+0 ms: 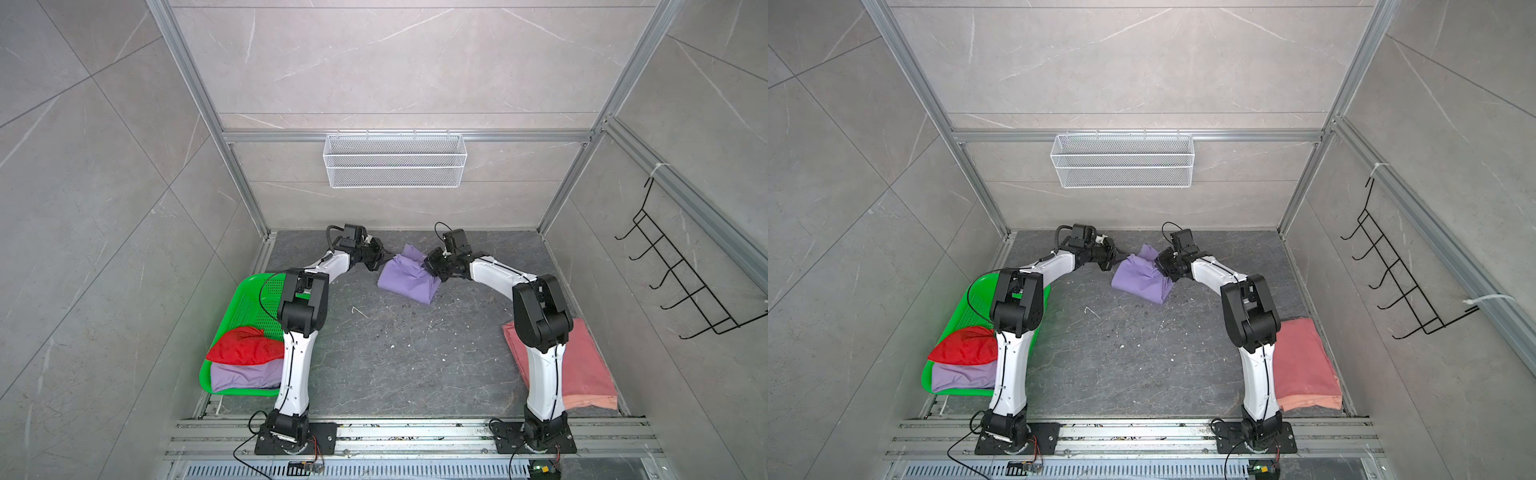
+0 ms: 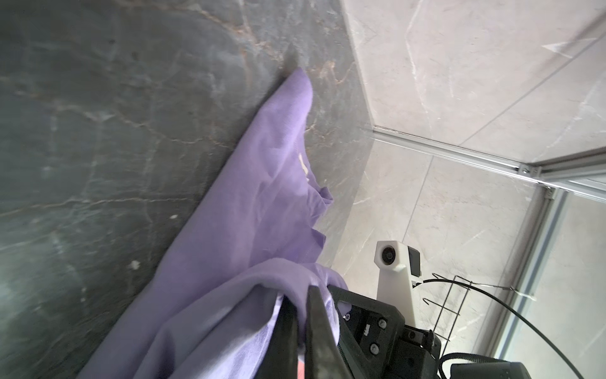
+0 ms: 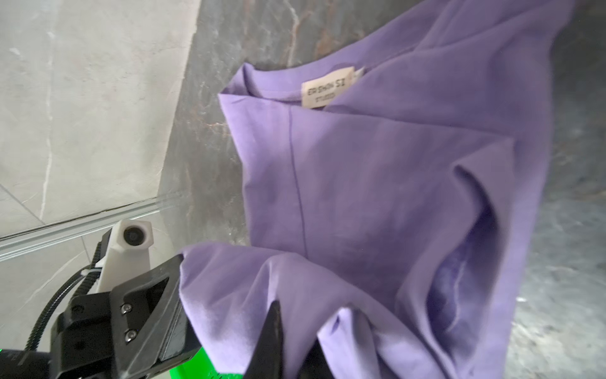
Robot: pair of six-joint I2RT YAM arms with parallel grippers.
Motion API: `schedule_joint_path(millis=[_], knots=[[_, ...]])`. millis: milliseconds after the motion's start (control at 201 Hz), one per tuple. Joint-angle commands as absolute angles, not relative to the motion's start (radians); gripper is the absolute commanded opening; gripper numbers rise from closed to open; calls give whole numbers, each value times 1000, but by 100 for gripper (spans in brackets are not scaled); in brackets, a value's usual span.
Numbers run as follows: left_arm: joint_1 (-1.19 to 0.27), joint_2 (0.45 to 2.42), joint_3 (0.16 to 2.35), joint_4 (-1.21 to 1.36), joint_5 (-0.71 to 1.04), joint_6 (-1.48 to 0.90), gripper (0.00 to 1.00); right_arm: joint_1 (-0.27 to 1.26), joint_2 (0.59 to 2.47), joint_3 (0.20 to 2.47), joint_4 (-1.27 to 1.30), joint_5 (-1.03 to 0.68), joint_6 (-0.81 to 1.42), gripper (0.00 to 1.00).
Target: Fold and stack the t-shirts
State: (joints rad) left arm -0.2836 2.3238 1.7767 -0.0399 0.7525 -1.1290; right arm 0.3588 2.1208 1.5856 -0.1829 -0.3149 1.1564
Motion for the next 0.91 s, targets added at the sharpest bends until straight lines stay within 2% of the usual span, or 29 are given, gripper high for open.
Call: schedule_joint_path(millis=[0, 229, 453, 767, 901], knots=[[-282, 2202, 1716, 13, 816, -1132, 0, 365, 2074, 1589, -212, -352, 1111, 10], [-313, 1903, 1401, 2, 778, -1097, 0, 391, 1802, 1310, -214, -364, 1068, 10], [-427, 1600, 1119, -92, 655, -1083, 0, 459, 1515, 1035, -300, -322, 1030, 10], [-589, 1336, 925, -204, 510, -1143, 0, 537, 1178, 821, -409, -232, 1093, 11], [-597, 1280, 909, -231, 496, -1158, 0, 539, 1135, 837, -454, -251, 1075, 12]])
